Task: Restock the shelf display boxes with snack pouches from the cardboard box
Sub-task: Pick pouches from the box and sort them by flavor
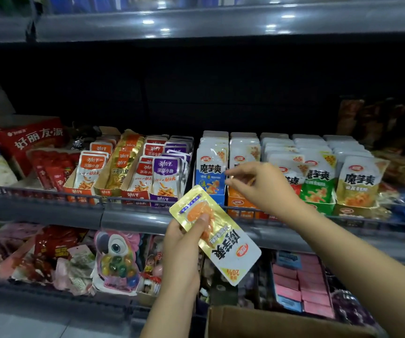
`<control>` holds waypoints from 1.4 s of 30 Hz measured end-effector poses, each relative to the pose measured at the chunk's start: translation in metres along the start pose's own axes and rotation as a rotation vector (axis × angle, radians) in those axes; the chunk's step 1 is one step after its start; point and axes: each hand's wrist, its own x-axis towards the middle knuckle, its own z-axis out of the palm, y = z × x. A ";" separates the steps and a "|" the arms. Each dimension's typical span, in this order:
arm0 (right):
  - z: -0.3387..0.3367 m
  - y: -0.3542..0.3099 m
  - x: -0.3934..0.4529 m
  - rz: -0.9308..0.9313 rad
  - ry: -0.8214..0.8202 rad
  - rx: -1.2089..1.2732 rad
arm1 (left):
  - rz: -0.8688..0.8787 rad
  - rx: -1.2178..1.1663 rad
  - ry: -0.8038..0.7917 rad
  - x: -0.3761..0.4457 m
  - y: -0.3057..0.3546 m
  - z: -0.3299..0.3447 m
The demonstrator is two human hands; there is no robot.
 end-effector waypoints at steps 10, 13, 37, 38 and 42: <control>-0.035 0.042 -0.114 0.330 -0.276 0.450 | -0.056 0.004 -0.160 -0.025 -0.017 0.034; -0.049 0.057 -0.131 0.465 -0.145 0.648 | -0.178 -0.067 -0.232 -0.032 -0.020 0.045; -0.098 0.125 -0.142 0.293 0.483 0.237 | 0.404 0.979 -0.571 -0.030 -0.023 0.197; -0.101 0.130 -0.138 0.301 0.532 0.244 | 0.407 0.961 -0.559 -0.027 -0.023 0.205; -0.105 0.149 -0.125 0.372 0.642 0.262 | 0.457 0.896 -0.449 -0.012 -0.027 0.230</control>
